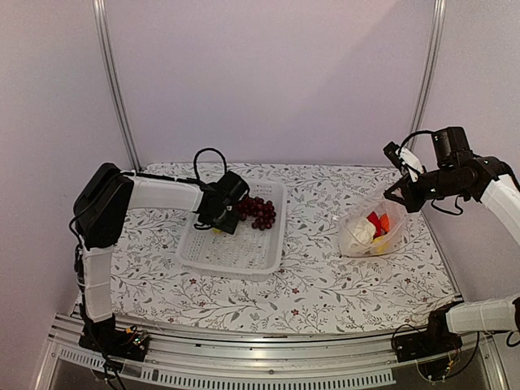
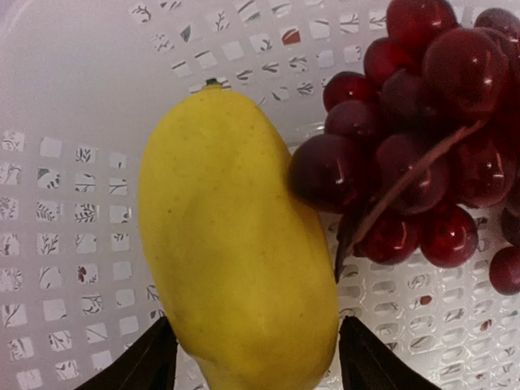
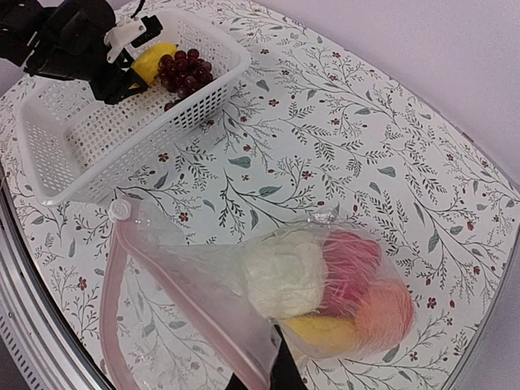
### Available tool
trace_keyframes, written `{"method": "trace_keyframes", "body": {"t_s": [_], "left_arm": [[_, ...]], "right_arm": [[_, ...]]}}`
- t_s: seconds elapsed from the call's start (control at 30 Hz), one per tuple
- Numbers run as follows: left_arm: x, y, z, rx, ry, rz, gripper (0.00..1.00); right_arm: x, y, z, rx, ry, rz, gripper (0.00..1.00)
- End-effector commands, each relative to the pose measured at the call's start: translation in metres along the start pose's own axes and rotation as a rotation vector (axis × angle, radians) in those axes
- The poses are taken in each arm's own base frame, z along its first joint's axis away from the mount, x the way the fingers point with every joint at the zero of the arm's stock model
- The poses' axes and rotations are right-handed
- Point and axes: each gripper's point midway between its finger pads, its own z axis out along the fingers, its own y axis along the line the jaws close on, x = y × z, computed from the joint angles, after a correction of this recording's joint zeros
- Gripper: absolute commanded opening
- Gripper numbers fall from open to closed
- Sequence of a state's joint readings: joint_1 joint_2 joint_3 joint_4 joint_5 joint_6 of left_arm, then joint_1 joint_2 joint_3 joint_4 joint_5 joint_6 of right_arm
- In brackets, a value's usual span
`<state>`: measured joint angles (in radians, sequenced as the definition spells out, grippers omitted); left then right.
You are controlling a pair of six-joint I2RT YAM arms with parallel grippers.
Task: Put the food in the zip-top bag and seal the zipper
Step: Pick up the fake fruit from the bin.
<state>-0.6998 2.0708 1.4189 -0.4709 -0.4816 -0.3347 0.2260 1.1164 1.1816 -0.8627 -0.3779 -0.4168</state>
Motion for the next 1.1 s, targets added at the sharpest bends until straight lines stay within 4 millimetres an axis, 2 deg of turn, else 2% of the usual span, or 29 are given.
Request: {"method": "trace_keyframes", "body": {"t_s": [0.0, 0.2, 0.3, 0.53, 0.67, 0.8, 1.07], "left_arm": [[-0.002, 0.006, 0.013, -0.053, 0.010, -0.014, 0.66], [-0.003, 0.010, 0.013, -0.076, 0.002, -0.013, 0.53], [-0.007, 0.015, 0.008, -0.090, -0.018, -0.026, 0.50], [-0.017, 0.023, -0.015, -0.106, -0.058, -0.039, 0.39], [-0.028, 0.027, -0.046, -0.108, -0.121, -0.057, 0.37], [-0.041, 0.023, -0.083, -0.061, -0.183, -0.070, 0.37], [-0.070, -0.012, -0.161, 0.144, -0.323, -0.082, 0.36]], "right_arm": [[0.000, 0.002, -0.001, -0.011, -0.012, -0.005, 0.00], [0.000, 0.002, -0.001, -0.009, -0.012, -0.006, 0.00], [0.000, 0.002, 0.000, -0.013, -0.012, -0.006, 0.00], [0.001, 0.003, 0.000, -0.013, -0.011, -0.006, 0.00], [0.002, 0.003, 0.000, -0.012, -0.012, -0.006, 0.00], [0.002, 0.002, 0.000, -0.010, -0.010, -0.008, 0.00], [-0.001, 0.002, -0.002, -0.010, -0.015, -0.007, 0.00]]}}
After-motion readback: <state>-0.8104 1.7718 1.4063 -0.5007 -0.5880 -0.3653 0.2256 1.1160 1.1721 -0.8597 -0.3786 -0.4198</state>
